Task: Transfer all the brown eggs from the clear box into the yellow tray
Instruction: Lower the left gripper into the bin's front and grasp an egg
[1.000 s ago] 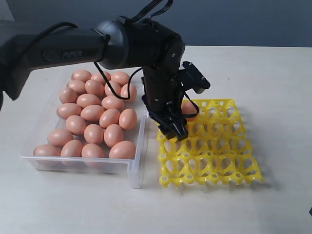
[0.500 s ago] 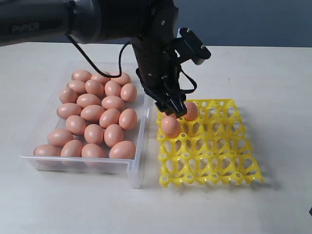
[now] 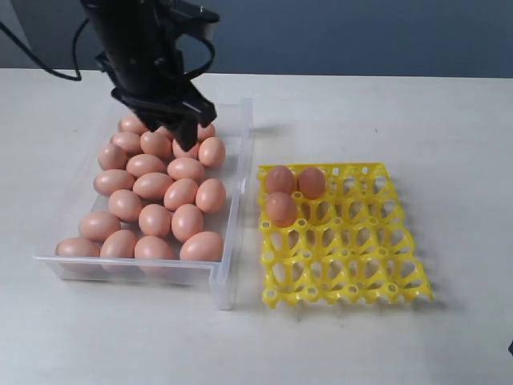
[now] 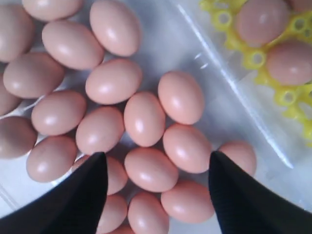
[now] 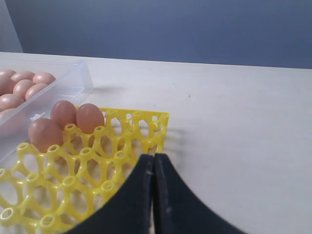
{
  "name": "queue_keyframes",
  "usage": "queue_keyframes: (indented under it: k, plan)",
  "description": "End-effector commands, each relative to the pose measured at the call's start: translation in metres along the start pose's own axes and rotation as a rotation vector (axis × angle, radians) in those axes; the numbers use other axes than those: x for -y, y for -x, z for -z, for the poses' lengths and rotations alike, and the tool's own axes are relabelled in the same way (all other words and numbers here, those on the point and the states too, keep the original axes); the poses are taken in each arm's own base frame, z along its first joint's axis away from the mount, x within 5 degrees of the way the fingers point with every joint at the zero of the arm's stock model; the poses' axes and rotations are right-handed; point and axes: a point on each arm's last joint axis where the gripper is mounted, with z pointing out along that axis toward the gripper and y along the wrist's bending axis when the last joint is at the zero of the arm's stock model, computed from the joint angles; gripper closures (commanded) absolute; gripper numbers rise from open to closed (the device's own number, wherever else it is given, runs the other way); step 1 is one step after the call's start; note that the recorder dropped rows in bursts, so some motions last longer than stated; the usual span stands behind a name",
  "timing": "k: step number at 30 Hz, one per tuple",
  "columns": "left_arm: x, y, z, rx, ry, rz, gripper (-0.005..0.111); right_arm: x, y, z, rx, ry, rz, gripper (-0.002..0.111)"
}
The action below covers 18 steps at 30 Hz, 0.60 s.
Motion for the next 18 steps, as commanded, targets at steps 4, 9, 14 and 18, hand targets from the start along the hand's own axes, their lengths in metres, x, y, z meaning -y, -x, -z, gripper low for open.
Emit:
queue_keyframes:
  k: [4, 9, 14, 18]
  plan:
    - [-0.035, -0.025, -0.033, -0.025, 0.035, 0.039, 0.049, 0.0, 0.002, 0.0, 0.014, 0.001, 0.002, 0.107]
    - [-0.05, -0.023, -0.041, 0.084, 0.068, 0.075, 0.049, 0.0, 0.002, 0.0, 0.014, 0.001, 0.002, 0.107]
    - [-0.056, -0.022, -0.06, 0.044, 0.102, 0.037, 0.049, 0.0, 0.002, 0.0, 0.014, 0.001, 0.002, 0.107]
    - [-0.034, -0.026, -0.063, -0.015, -0.104, -0.205, 0.05, 0.0, 0.002, 0.0, 0.014, 0.001, 0.002, 0.107]
